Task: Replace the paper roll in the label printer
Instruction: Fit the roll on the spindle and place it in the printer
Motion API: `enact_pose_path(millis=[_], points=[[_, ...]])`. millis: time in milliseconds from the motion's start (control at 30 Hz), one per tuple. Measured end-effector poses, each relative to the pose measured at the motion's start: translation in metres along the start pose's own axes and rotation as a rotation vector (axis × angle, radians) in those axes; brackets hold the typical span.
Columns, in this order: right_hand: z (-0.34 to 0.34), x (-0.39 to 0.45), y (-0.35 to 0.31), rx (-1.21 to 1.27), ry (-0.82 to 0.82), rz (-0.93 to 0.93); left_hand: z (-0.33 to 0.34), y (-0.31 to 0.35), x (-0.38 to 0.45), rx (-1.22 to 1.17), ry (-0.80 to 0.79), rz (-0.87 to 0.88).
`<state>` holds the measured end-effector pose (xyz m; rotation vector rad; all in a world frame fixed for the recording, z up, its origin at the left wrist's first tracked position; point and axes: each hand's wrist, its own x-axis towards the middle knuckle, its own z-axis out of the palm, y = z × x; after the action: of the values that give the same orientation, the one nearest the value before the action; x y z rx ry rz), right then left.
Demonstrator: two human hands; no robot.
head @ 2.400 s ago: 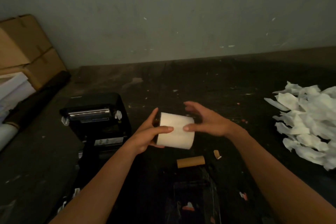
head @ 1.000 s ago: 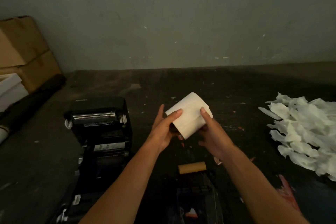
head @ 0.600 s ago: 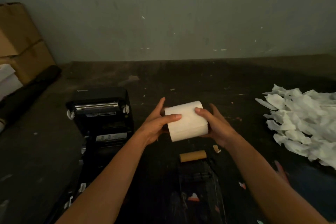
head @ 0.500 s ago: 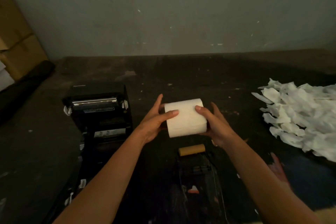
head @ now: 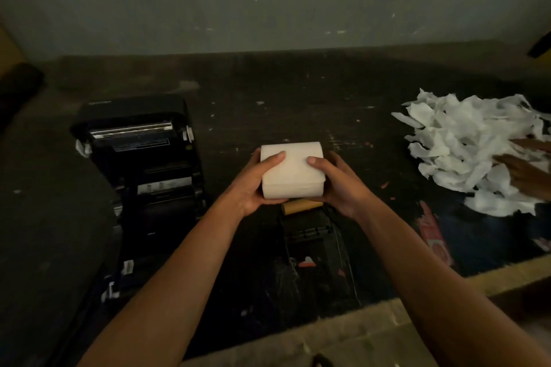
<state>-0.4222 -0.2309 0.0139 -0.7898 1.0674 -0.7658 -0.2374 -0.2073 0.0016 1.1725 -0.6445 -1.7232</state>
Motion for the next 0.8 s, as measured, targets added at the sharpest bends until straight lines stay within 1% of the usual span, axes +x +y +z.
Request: enact_pose_path(millis=[133, 200, 233, 267, 300, 333, 367, 400, 467, 500, 533, 600, 667, 733, 800], points=[[-0.005, 0.005, 0.000, -0.102, -0.064, -0.008, -0.002, -0.005, -0.002, -0.007, 0.066, 0.054], [-0.014, 0.007, -0.001, -0.200, -0.065, -0.055, -0.006, -0.008, -0.006, -0.024, 0.088, 0.091], [-0.022, 0.008, 0.000, -0.311, -0.023, -0.124, -0.010, -0.009, -0.009, -0.023, 0.102, 0.111], [-0.033, 0.011, 0.002, -0.496, 0.038, -0.227, -0.013, -0.010, -0.012, -0.015, 0.122, 0.133], [-0.045, 0.016, 0.004, -0.755, 0.096, -0.361, -0.018, -0.010, -0.015, -0.005, 0.149, 0.154], [-0.054, 0.022, 0.009, -1.036, 0.093, -0.480, -0.023, -0.011, -0.019, 0.002, 0.175, 0.172], [-0.058, 0.027, 0.013, -1.281, 0.000, -0.556, -0.028, -0.012, -0.023, 0.006, 0.194, 0.190], [-0.057, 0.032, 0.020, -1.460, -0.159, -0.581, -0.032, -0.013, -0.027, 0.008, 0.206, 0.209], [-0.044, 0.042, 0.036, -1.663, -0.492, -0.564, -0.038, -0.014, -0.034, 0.008, 0.227, 0.245], [-0.034, 0.048, 0.043, -1.735, -0.611, -0.574, -0.041, -0.015, -0.038, 0.010, 0.240, 0.262], [-0.025, 0.053, 0.050, -1.808, -0.696, -0.590, -0.042, -0.016, -0.042, 0.009, 0.251, 0.276], [-0.010, 0.063, 0.061, -1.933, -0.829, -0.610, -0.046, -0.018, -0.049, -0.021, 0.277, 0.279], [0.000, 0.069, 0.067, -2.005, -0.937, -0.619, -0.051, -0.021, -0.057, -0.068, 0.317, 0.273], [0.007, 0.074, 0.071, -2.036, -1.002, -0.629, -0.056, -0.024, -0.064, -0.062, 0.320, 0.291], [0.013, 0.077, 0.071, -2.059, -1.027, -0.631, -0.057, -0.027, -0.069, -0.029, 0.308, 0.314]])
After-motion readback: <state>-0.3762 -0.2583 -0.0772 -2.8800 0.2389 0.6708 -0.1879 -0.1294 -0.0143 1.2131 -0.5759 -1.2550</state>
